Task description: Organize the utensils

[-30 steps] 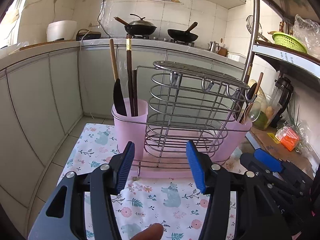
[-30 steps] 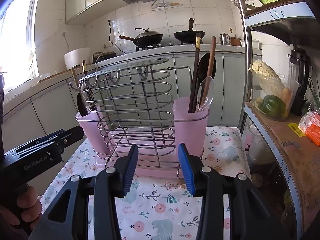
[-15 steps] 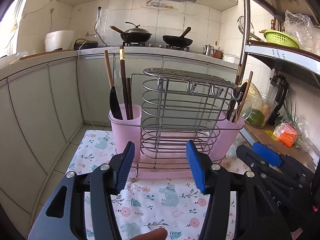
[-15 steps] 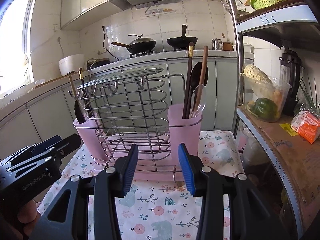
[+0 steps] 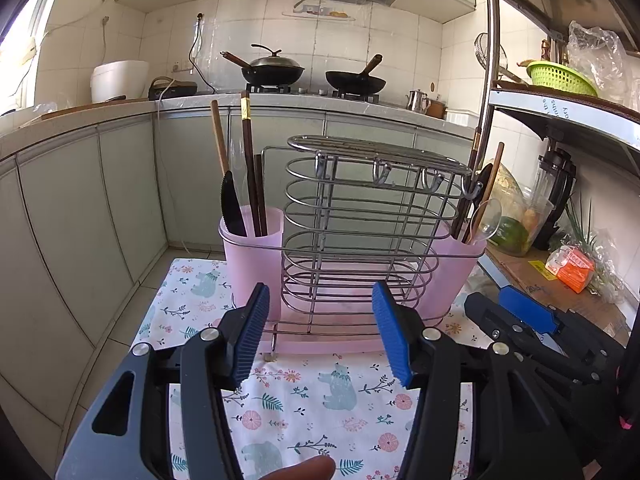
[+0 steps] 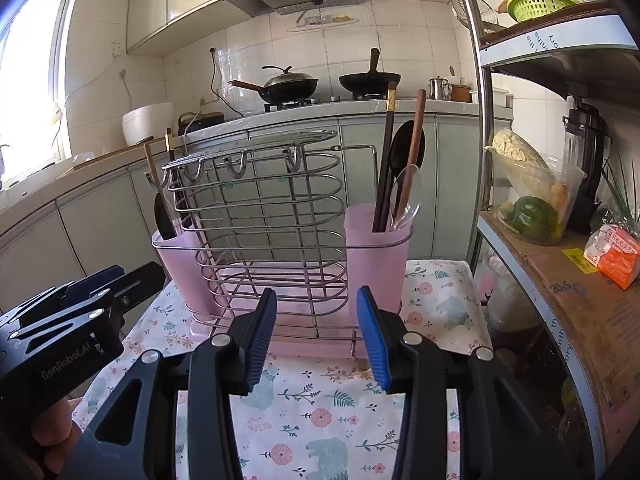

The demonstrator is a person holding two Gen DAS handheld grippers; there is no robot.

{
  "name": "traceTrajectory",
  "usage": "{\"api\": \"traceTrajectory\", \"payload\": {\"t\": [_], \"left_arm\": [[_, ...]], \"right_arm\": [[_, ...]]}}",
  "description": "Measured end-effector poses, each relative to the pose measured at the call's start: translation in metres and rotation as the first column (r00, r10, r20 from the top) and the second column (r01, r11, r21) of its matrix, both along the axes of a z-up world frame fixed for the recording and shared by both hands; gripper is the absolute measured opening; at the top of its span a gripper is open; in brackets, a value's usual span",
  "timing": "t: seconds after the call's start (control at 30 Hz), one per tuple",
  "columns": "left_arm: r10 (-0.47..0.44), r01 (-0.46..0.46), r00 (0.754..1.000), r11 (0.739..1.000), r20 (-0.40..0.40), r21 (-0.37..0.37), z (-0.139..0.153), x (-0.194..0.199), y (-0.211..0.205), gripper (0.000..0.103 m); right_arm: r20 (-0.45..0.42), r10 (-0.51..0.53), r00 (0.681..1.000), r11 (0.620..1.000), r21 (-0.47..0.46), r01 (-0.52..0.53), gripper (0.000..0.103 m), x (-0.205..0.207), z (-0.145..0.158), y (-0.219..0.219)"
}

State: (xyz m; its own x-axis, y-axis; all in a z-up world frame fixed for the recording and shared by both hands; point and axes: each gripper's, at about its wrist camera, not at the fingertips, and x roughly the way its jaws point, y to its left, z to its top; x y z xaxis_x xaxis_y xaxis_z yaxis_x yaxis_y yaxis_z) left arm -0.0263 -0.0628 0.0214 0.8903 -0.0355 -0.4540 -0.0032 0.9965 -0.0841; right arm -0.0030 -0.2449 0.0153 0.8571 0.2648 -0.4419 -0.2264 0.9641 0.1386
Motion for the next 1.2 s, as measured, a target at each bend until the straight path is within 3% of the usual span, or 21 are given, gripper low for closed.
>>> {"api": "traceTrajectory", "payload": {"t": [1.2], "left_arm": [[0.012, -0.013, 0.999, 1.0, -0.035, -0.011, -0.011, 0.006, 0.005, 0.054]], "right_arm": [[-0.03, 0.009, 1.0, 1.0, -0.014, -0.01, 0.041, 0.008, -0.011, 0.001]]}}
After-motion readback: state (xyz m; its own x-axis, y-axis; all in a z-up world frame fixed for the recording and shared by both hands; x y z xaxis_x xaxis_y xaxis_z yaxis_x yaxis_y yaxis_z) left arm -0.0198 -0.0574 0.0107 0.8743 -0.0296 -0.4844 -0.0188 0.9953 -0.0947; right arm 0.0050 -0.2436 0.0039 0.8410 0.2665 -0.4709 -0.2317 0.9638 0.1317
